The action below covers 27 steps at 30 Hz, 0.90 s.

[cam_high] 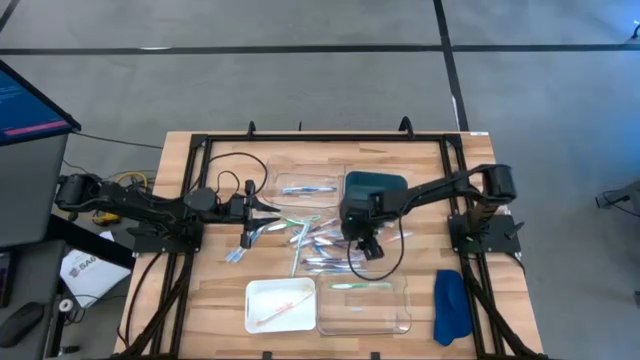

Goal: Pick & Place Toothbrushes
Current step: Put the blue toothbrush into the top transparent bin

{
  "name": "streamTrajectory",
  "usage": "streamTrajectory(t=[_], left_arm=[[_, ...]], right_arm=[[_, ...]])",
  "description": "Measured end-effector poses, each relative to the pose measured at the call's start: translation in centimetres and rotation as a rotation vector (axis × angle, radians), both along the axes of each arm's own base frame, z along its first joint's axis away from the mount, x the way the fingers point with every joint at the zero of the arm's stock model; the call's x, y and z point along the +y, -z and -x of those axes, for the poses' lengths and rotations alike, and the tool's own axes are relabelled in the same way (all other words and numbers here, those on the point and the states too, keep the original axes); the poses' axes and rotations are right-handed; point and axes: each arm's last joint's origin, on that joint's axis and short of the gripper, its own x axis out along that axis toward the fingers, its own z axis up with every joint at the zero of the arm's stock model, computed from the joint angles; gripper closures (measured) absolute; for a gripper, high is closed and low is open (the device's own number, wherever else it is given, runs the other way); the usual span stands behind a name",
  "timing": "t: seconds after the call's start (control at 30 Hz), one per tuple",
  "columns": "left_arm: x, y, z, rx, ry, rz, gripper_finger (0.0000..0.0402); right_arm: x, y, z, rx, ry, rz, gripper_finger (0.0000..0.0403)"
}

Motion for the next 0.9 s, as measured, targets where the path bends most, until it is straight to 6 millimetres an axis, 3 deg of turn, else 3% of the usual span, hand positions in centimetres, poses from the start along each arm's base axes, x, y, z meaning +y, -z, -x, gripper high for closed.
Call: streamTrajectory(t=[0.3, 0.6, 0.9], left_arm=[[0.0, 0.0, 0.0, 0.0, -0.005, -0.003, 0.0308], [0.0, 0.1, 0.1, 0.005, -0.009, -0.006, 0.0308], [0.0, 0.2, 0.1, 0.006, -0.01, -0.01, 0.0308]], right_arm=[[0.7, -1.8, -0.7, -0.018, -0.054, 0.116, 0.0254], [0.3, -1.7, -0.5, 0.007, -0.026, 0.187, 0.0268], [0.1, -1.7, -0.6, 0.002, -0.052, 0.244, 0.0257]])
